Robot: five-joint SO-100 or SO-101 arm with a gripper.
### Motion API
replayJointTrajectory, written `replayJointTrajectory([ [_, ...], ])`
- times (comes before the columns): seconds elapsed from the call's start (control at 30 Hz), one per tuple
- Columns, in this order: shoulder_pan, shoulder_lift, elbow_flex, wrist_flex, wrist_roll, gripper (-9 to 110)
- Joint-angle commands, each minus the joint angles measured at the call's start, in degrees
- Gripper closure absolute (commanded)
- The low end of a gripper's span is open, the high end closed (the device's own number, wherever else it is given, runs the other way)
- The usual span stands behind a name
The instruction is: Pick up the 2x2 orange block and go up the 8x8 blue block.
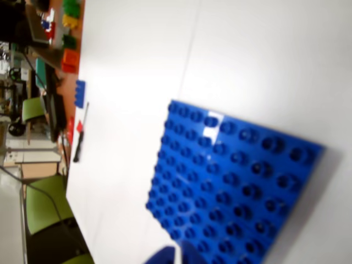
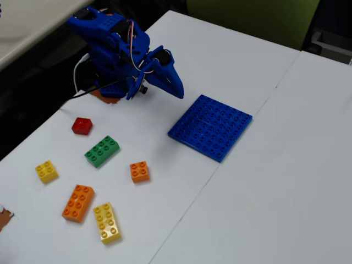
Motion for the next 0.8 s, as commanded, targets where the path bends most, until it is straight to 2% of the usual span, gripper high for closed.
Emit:
replayJointTrajectory([
  [0.0,1.8,-9.7,-12.7,1.8,-5.3,101],
  [0.53,12.7,-49.0,-62.9,28.9,-31.0,101],
  [0.77,17.3,-60.0,-76.3,38.0,-44.8,101],
])
